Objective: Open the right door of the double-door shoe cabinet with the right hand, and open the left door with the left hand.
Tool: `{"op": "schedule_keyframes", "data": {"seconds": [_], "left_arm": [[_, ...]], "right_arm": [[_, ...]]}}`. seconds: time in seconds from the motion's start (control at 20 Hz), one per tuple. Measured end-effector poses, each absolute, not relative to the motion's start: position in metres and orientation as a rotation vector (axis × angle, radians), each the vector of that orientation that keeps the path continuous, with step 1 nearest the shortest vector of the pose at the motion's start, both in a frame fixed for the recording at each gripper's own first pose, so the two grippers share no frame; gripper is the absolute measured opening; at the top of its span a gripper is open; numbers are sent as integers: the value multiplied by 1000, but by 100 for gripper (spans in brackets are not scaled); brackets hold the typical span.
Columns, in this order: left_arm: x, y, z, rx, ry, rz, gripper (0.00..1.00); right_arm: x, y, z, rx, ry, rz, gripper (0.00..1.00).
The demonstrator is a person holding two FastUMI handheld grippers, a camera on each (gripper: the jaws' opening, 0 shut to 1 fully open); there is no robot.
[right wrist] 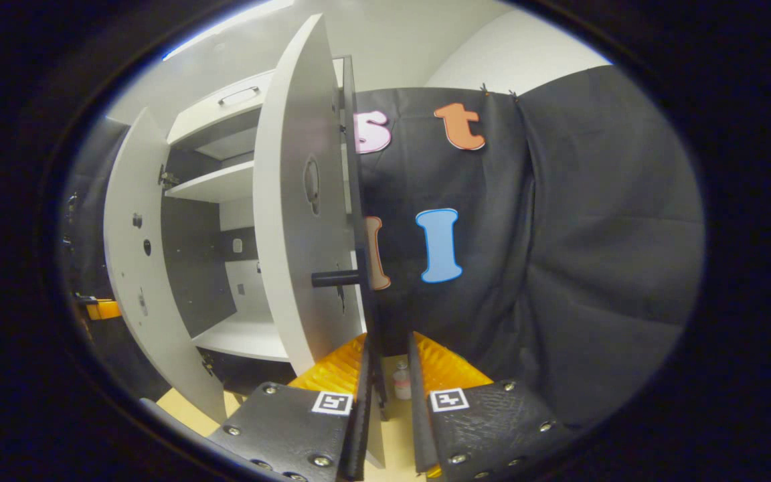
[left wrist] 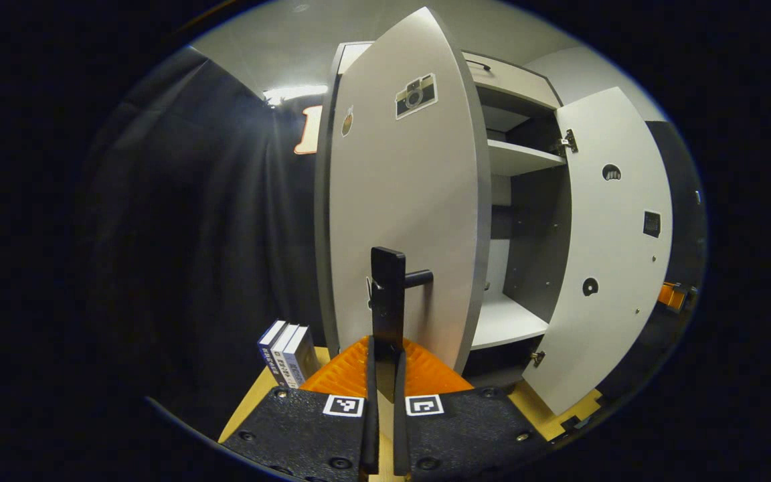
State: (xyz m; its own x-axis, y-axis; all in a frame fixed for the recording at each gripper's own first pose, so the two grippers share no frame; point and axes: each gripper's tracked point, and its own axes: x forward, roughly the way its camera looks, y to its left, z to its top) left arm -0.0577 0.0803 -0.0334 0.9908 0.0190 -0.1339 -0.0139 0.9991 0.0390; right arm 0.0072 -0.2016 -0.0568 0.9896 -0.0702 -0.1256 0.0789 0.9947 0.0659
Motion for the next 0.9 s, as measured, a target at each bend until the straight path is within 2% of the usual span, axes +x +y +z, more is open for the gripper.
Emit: {"op": "schedule_keyframes", "data": {"seconds": [0.2,0.35,0.45,0.5,0.55,0.6,0.75,0.9], "left_arm": [[-66,114,-33,67,138,124,0],[-69,128,-32,48,140,150,0],[-69,134,-31,31,135,148,3],[-70,137,-32,29,132,149,2],[-71,142,-32,32,132,155,2],[-71,148,-32,36,131,166,0],[-71,162,-32,12,126,187,3],[-72,166,-32,-16,118,181,0]], "right_arm": [[8,-202,-57,77,123,-71,28],[7,-202,-58,77,123,-73,28],[6,-202,-57,74,124,-74,24],[7,-202,-57,73,125,-74,28],[7,-203,-57,75,128,-73,25],[6,-202,-58,79,129,-72,28],[3,-204,-64,99,145,-75,28],[-3,-204,-69,99,162,-87,28]]}}
